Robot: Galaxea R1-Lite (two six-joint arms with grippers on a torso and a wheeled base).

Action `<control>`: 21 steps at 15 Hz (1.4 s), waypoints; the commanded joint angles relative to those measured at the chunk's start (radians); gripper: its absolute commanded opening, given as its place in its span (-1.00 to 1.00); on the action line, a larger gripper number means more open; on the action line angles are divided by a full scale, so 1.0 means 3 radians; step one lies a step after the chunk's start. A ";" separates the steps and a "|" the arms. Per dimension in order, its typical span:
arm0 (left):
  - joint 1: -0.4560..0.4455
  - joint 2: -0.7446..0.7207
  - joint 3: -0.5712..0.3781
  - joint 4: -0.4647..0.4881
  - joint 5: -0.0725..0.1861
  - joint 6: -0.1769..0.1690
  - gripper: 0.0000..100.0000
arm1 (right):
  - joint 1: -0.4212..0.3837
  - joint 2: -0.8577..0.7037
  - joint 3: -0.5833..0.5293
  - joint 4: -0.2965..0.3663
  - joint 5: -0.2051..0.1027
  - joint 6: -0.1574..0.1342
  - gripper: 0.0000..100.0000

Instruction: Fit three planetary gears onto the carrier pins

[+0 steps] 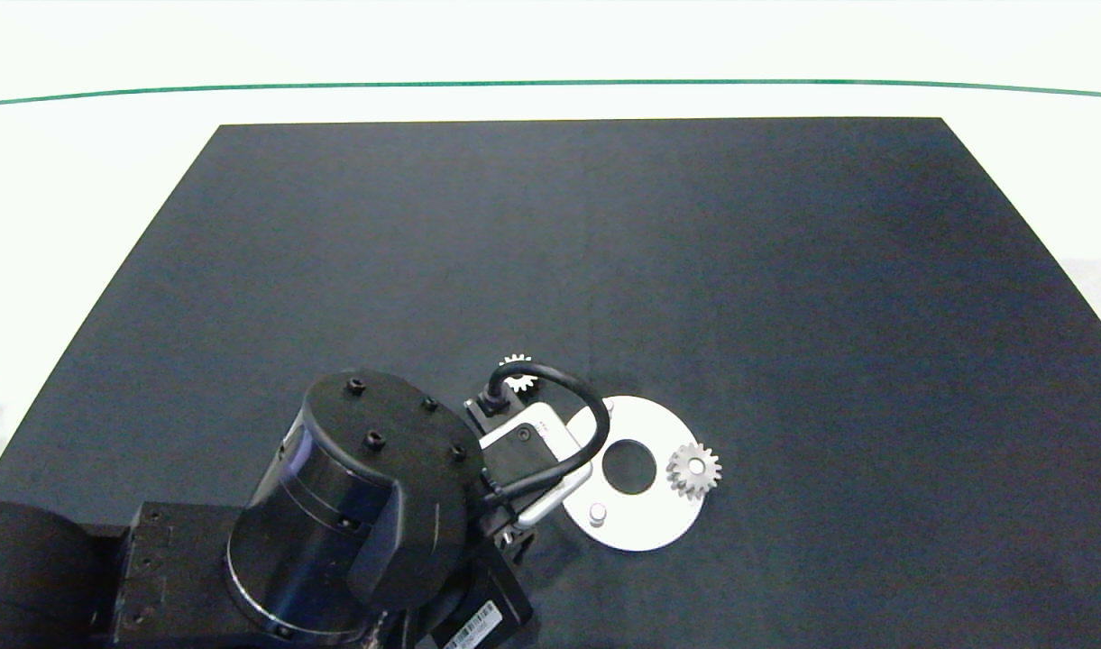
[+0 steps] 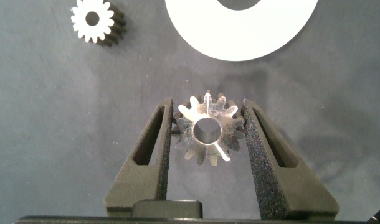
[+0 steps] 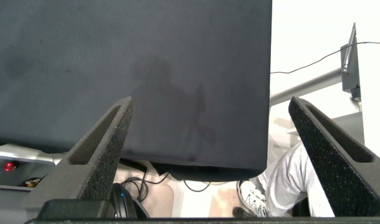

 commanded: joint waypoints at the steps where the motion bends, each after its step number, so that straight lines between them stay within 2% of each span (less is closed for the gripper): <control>1: -0.0124 0.0092 -0.0081 0.0006 0.0062 0.0000 -0.62 | 0.0002 0.0005 0.0000 0.0016 -0.0008 -0.0018 1.00; 11: -0.0319 0.0302 -0.0439 0.0231 0.0164 -0.0021 -0.62 | 0.0043 0.0010 0.0000 0.0016 -0.0008 -0.0023 1.00; 14: -0.0344 0.0399 -0.0495 0.0231 0.0266 -0.0041 -0.62 | 0.0048 0.0010 0.0000 0.0016 -0.0008 -0.0023 1.00; 21: -0.0457 0.0603 -0.0720 0.0231 0.0322 -0.0051 -0.62 | 0.0043 0.0010 0.0000 0.0016 -0.0008 -0.0028 1.00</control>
